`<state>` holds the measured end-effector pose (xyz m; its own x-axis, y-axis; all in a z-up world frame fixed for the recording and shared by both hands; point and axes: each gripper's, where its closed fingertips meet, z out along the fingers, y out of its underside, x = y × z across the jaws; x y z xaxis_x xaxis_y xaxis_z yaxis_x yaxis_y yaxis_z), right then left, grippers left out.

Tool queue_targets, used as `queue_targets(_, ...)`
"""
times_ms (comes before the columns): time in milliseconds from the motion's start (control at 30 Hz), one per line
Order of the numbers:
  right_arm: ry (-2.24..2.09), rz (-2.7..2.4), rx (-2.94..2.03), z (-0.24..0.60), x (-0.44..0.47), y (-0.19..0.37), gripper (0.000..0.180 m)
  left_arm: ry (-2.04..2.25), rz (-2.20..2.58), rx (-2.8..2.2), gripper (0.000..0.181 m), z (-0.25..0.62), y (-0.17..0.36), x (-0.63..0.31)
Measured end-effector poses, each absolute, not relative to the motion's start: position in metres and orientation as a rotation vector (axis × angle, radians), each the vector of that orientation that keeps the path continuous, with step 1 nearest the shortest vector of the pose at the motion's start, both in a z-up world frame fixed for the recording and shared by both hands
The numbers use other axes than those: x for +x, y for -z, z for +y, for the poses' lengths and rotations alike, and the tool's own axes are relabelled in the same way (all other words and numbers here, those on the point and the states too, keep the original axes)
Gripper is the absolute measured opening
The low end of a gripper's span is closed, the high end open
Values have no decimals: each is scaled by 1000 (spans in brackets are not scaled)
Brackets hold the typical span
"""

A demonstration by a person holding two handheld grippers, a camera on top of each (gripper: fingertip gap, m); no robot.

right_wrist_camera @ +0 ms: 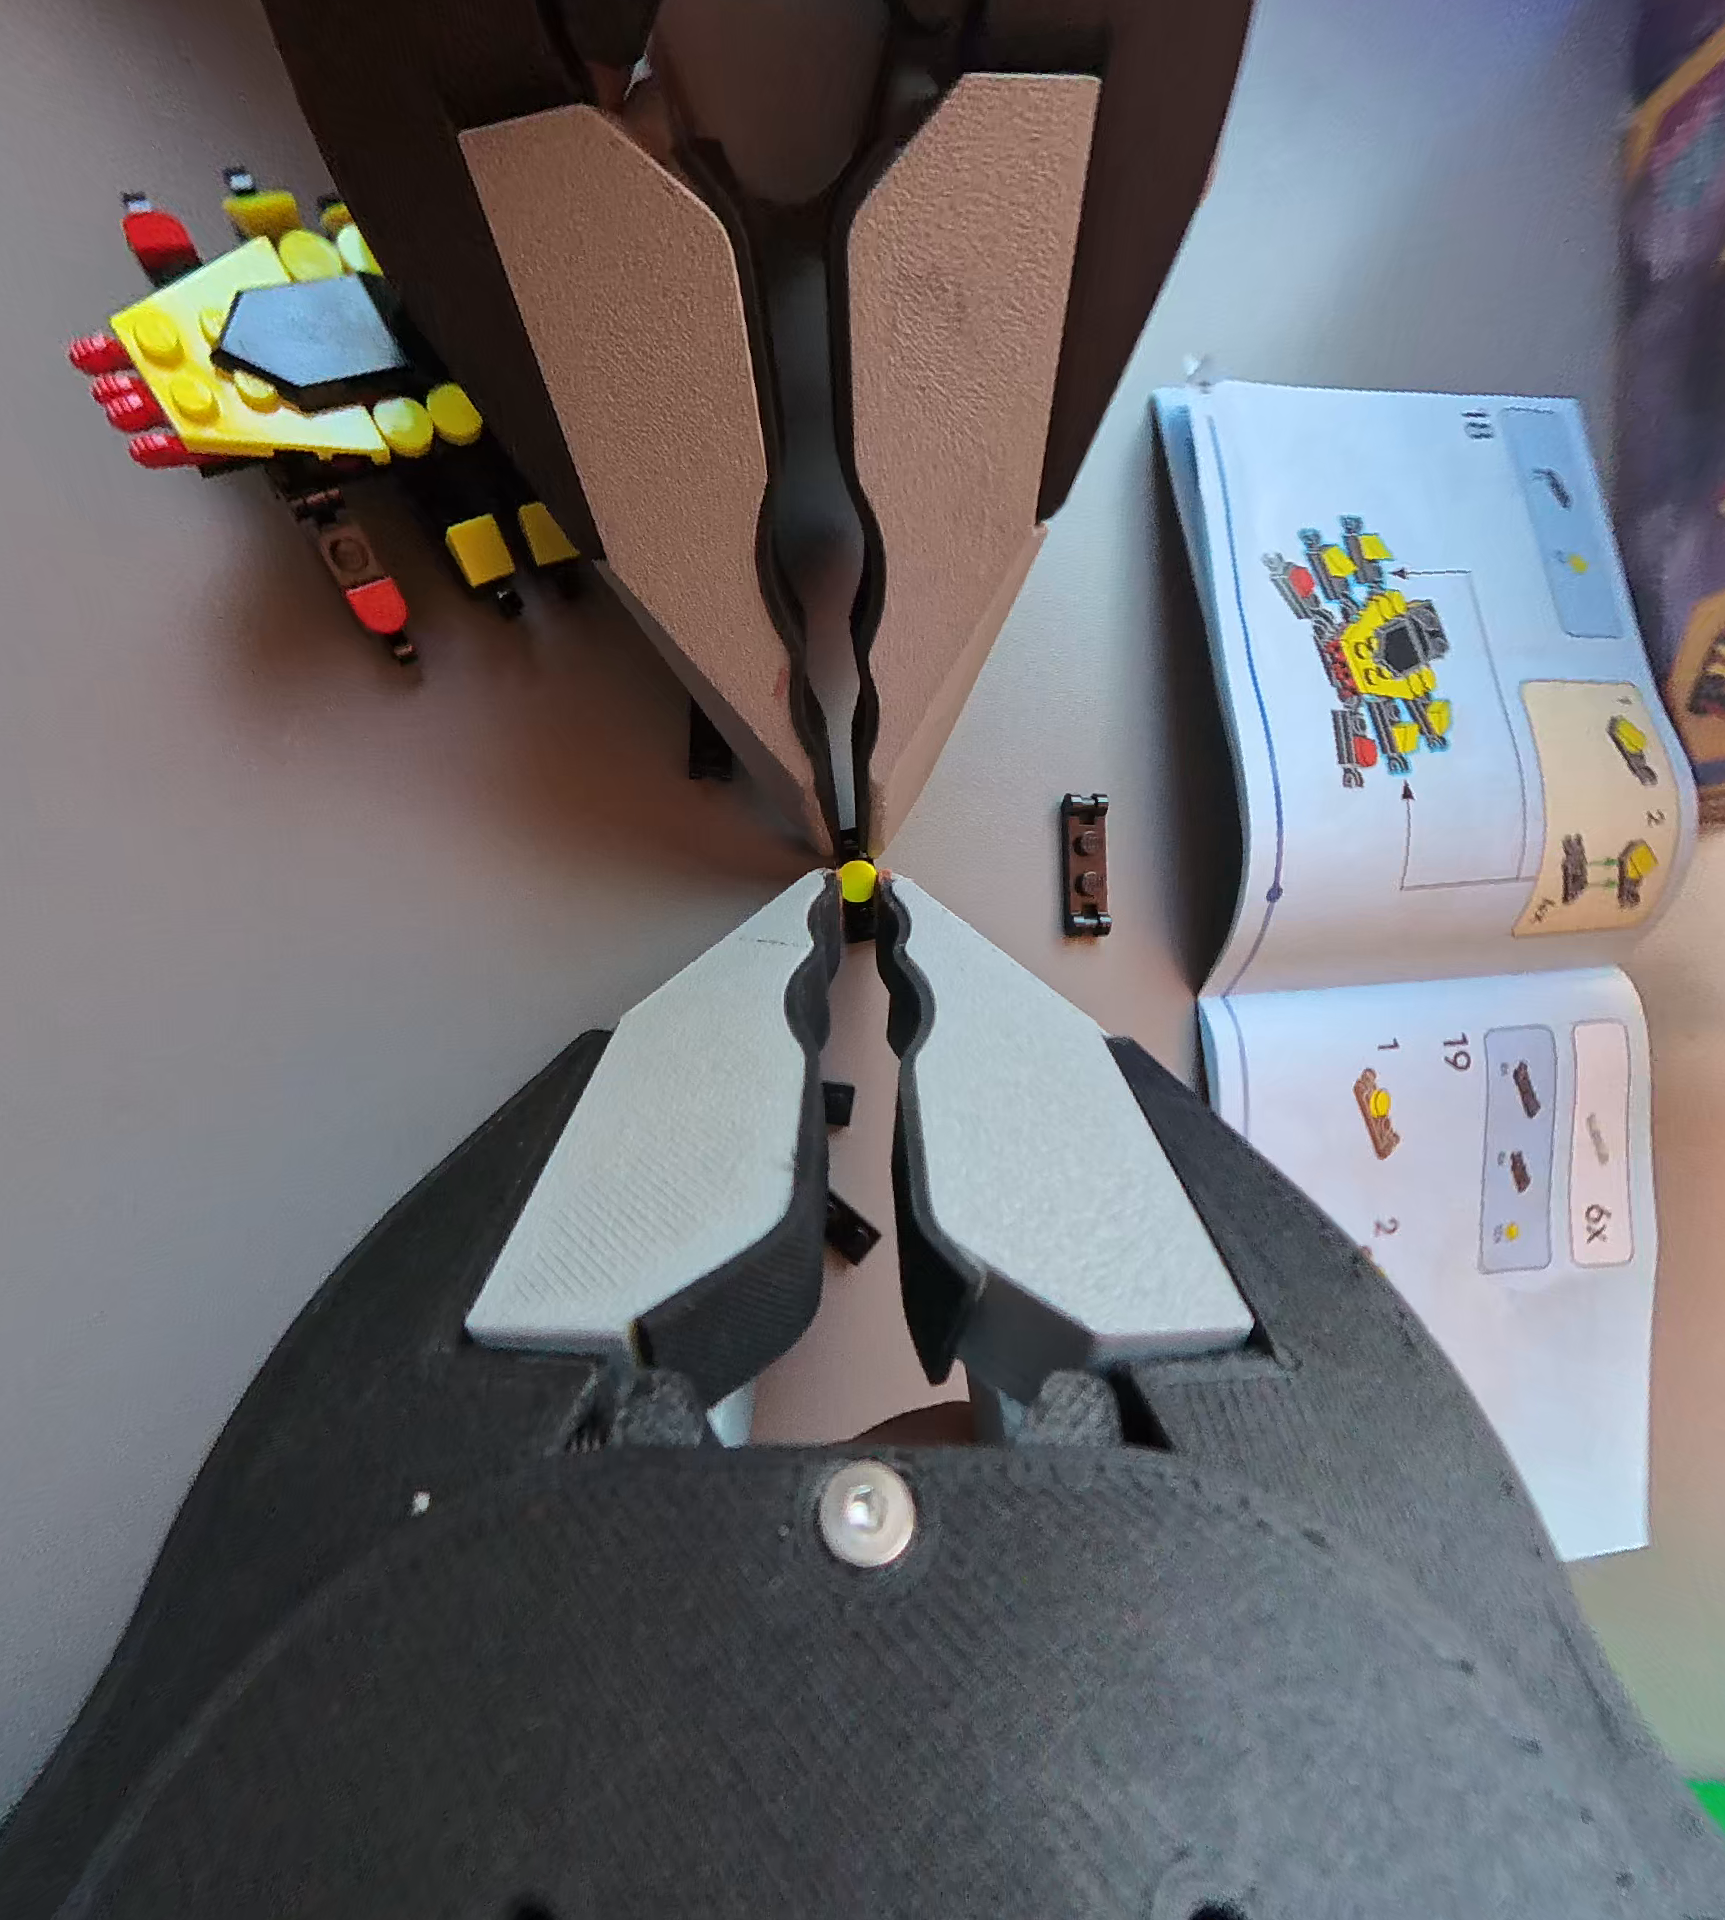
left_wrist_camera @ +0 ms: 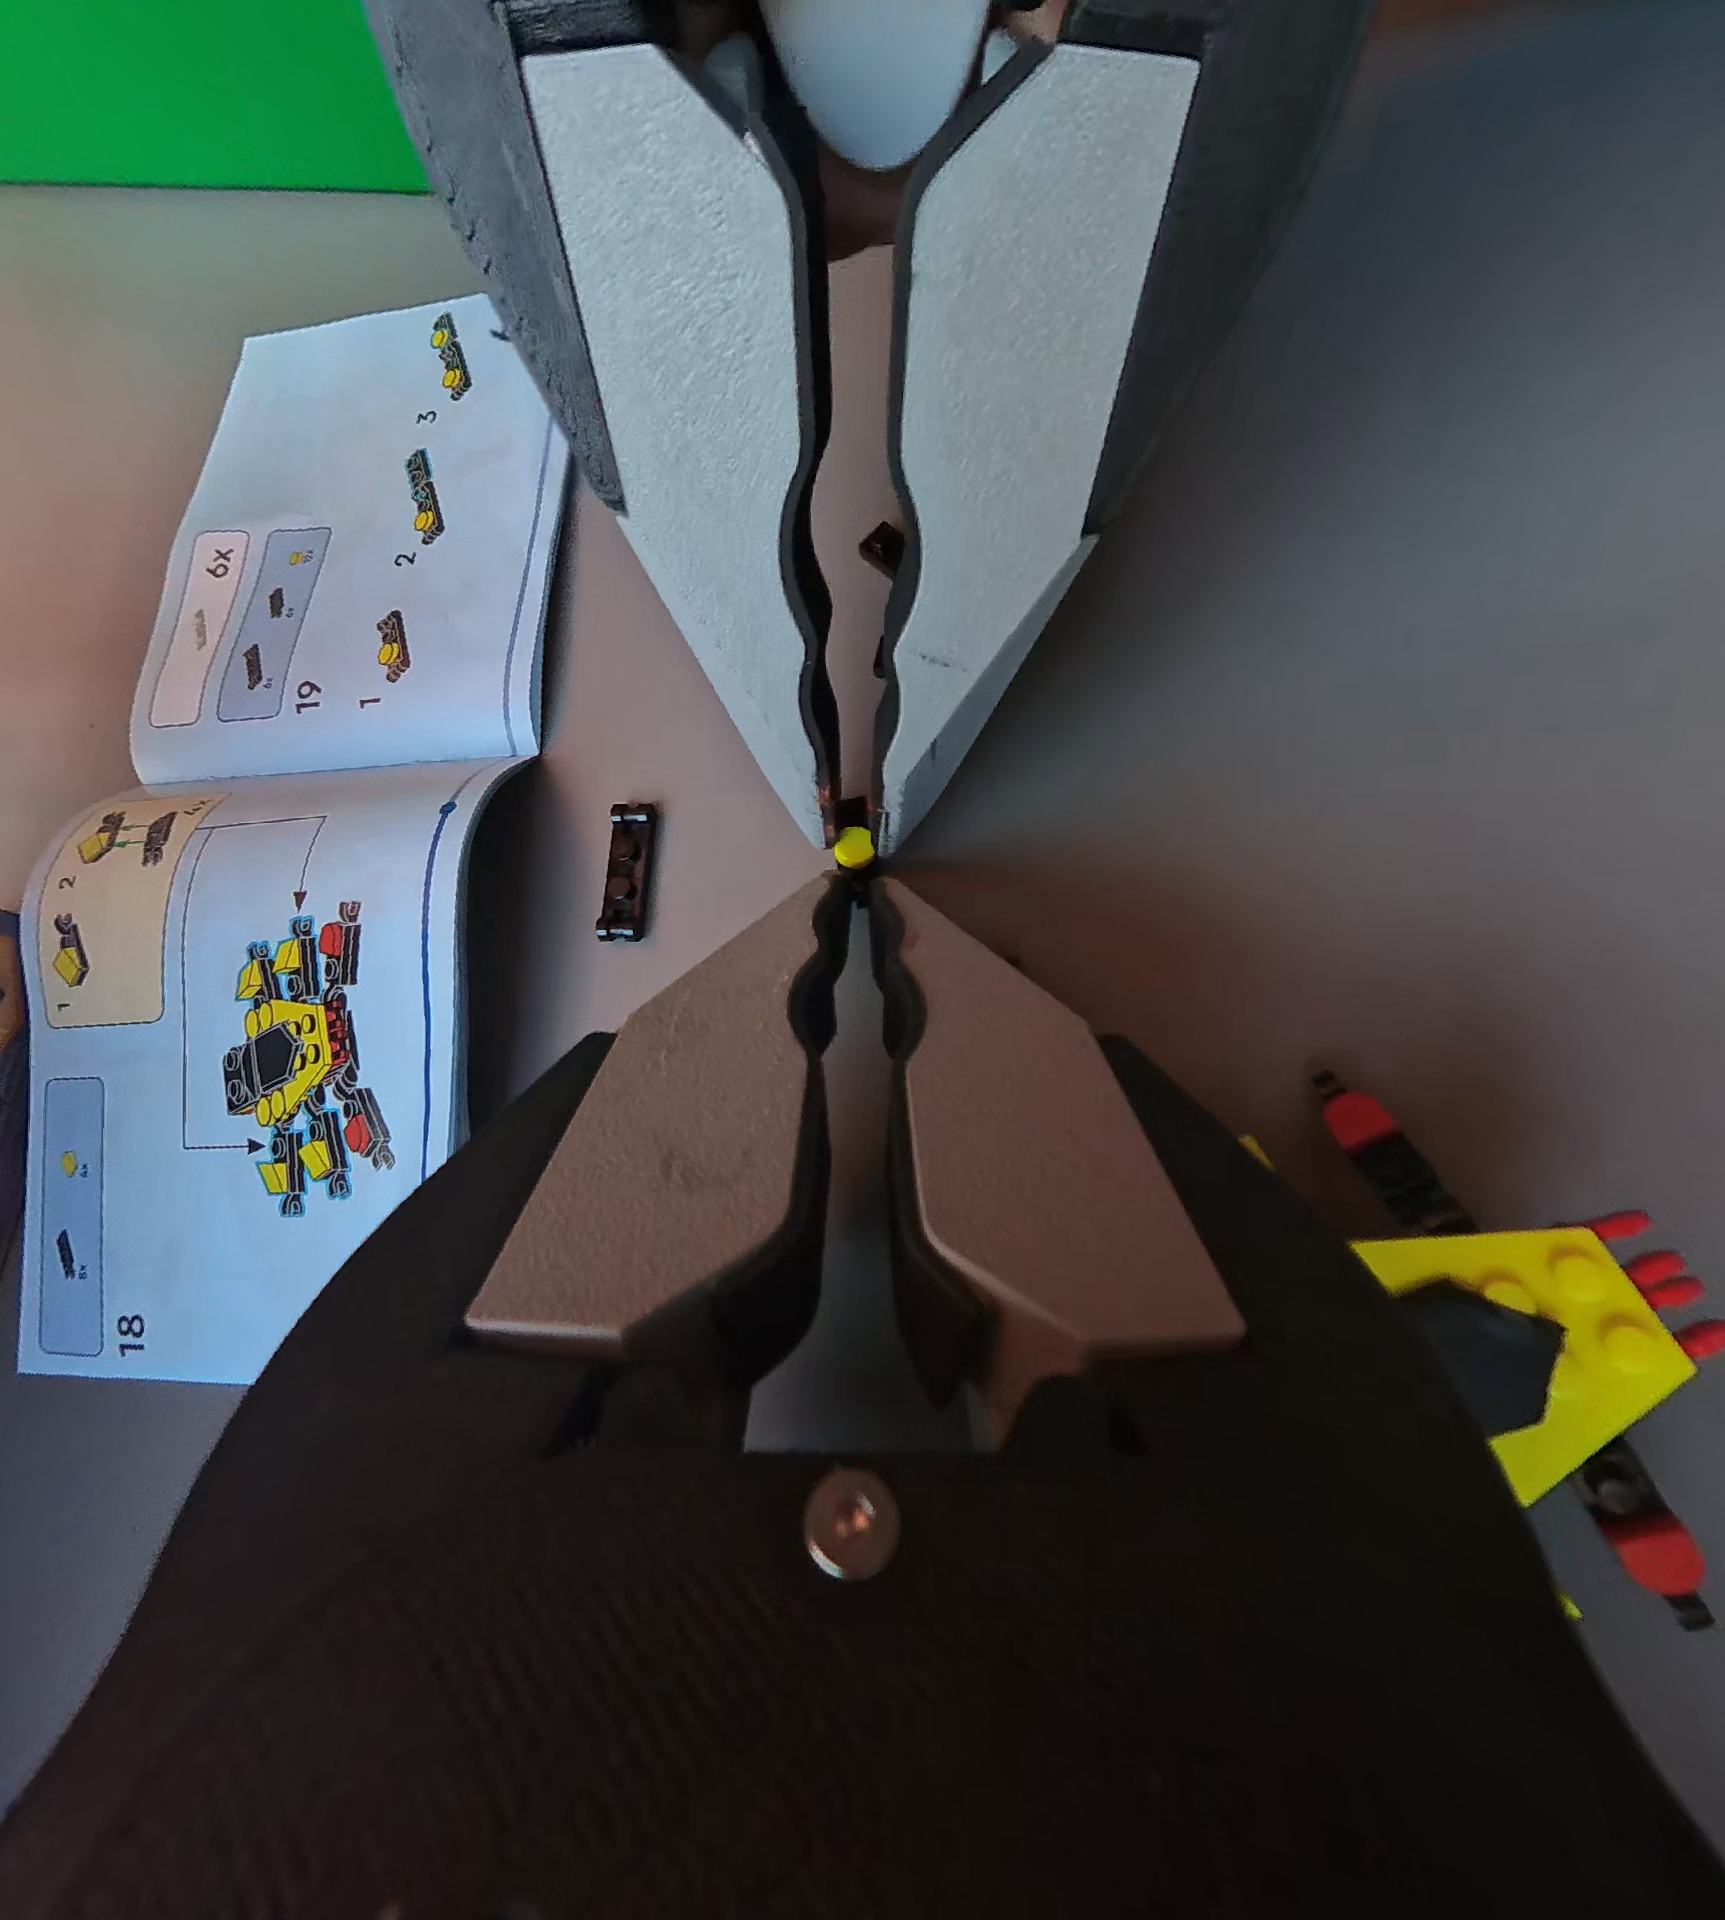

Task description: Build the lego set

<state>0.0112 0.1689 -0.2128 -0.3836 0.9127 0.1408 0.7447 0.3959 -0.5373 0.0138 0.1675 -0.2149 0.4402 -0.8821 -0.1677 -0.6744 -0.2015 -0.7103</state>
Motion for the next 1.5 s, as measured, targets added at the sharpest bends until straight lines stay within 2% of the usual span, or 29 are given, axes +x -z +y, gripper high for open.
queue_targets(600,-534,-2513,-1498,170,9,215,4,321,1316,-1934,1,169,215,9)
queue_targets(967,-429,-2258,-1390,169,5,213,4,324,1312,-1937,1,168,215,6)
queue_targets(1500,-535,-2153,-1339,168,5,208,9,342,1306,-1947,1,168,215,6)
